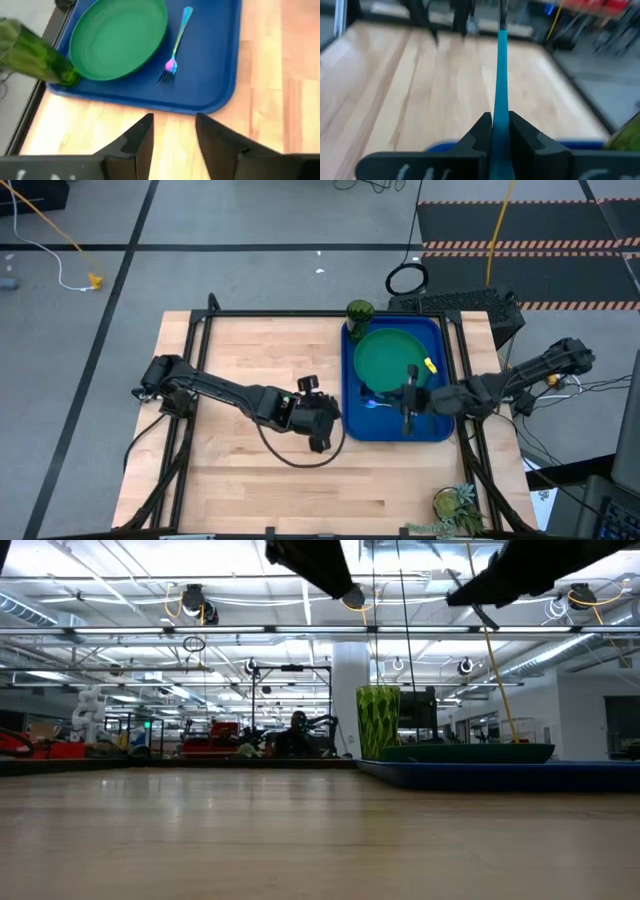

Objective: Pick and place plate/cup/fork/spoon on tray
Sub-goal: Put the blue spoon on the blue tray to the left of the blue fork

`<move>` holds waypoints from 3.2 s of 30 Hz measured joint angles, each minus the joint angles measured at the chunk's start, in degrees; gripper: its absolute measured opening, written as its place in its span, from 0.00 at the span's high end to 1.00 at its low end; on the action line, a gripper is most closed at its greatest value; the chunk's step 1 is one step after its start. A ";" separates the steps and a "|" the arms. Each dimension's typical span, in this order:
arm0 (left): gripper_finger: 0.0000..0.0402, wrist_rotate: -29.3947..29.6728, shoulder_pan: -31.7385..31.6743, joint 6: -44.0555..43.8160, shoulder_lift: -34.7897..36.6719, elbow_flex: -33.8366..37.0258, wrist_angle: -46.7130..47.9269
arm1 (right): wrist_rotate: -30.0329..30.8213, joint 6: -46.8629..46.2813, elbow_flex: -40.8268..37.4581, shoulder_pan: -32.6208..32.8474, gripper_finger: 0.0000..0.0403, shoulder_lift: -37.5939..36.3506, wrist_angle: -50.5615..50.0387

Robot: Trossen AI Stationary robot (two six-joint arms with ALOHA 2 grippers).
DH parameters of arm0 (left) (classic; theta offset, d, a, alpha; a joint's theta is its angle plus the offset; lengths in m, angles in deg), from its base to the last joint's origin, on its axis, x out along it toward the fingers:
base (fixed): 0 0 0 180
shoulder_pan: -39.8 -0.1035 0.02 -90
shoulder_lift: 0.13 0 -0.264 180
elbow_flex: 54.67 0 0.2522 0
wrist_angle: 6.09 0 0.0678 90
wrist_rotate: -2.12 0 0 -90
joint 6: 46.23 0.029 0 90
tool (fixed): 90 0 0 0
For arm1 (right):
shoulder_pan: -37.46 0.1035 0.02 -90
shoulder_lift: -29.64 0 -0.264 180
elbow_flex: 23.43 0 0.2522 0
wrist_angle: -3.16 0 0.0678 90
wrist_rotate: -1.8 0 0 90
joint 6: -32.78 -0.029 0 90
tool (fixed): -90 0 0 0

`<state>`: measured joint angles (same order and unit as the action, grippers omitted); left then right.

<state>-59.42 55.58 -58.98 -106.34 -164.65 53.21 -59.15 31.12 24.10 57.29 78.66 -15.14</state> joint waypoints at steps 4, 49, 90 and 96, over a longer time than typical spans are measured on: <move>0.67 1.38 -0.15 -1.93 -0.21 0.08 2.78 | -8.19 -2.31 6.05 -4.73 0.93 3.65 -11.69; 0.72 5.33 2.04 -7.10 -0.18 0.06 11.19 | -29.34 -9.82 9.32 -11.99 0.92 27.54 -41.23; 0.72 5.32 2.04 -6.94 -0.23 0.06 10.05 | -30.85 -8.23 7.90 -11.97 0.92 30.51 -38.33; 0.72 5.32 2.04 -6.96 -0.23 0.06 9.81 | -30.85 -8.75 7.90 -11.97 0.89 30.51 -38.31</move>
<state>-54.10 57.62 -65.94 -106.56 -164.59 63.02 -90.00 22.37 32.00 45.31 109.16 -53.45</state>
